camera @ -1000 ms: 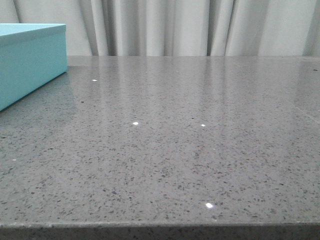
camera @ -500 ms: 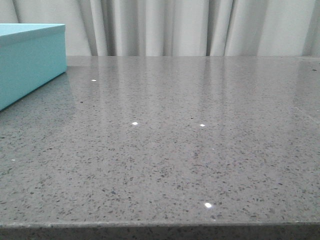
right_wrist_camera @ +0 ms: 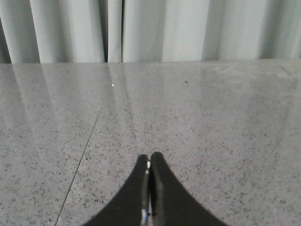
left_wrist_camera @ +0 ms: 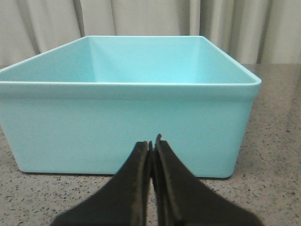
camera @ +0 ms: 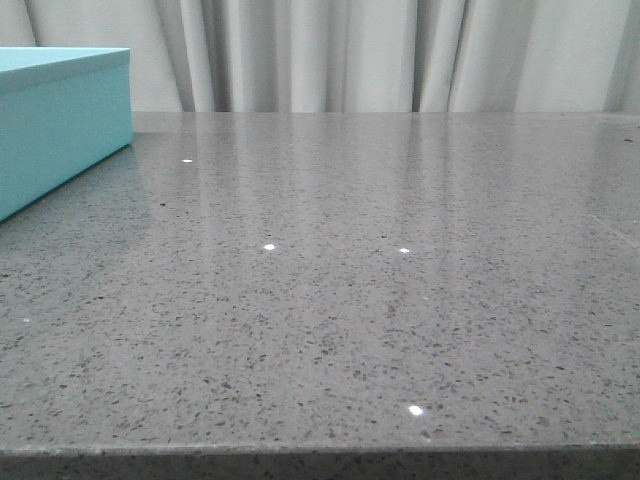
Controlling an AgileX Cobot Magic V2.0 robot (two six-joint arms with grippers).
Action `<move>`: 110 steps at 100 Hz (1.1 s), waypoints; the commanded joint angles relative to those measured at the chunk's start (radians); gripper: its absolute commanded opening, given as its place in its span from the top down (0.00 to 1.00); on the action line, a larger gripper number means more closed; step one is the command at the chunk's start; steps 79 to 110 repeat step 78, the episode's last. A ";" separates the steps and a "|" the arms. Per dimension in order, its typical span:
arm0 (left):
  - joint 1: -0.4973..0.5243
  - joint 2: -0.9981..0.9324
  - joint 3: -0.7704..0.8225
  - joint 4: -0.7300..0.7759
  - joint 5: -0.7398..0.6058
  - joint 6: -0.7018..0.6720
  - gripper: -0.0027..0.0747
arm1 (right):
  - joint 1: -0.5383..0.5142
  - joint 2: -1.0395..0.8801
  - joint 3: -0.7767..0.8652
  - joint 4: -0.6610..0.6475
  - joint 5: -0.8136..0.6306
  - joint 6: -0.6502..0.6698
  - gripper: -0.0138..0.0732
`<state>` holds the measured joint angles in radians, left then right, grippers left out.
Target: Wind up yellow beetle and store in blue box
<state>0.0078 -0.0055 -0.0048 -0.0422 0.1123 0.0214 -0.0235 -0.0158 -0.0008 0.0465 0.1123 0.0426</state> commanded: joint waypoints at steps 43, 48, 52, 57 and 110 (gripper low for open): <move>-0.001 -0.032 0.044 -0.010 -0.078 -0.009 0.99 | -0.006 -0.015 0.010 -0.032 -0.105 0.014 0.92; -0.001 -0.032 0.044 -0.010 -0.078 -0.009 0.99 | -0.006 -0.015 0.010 -0.032 -0.105 0.014 0.92; -0.001 -0.032 0.044 -0.010 -0.078 -0.009 0.99 | -0.006 -0.015 0.010 -0.032 -0.105 0.014 0.92; -0.001 -0.032 0.044 -0.010 -0.078 -0.009 0.99 | -0.006 -0.015 0.010 -0.032 -0.105 0.014 0.92; -0.001 -0.032 0.044 -0.010 -0.078 -0.009 0.99 | -0.006 -0.015 0.010 -0.032 -0.105 0.014 0.92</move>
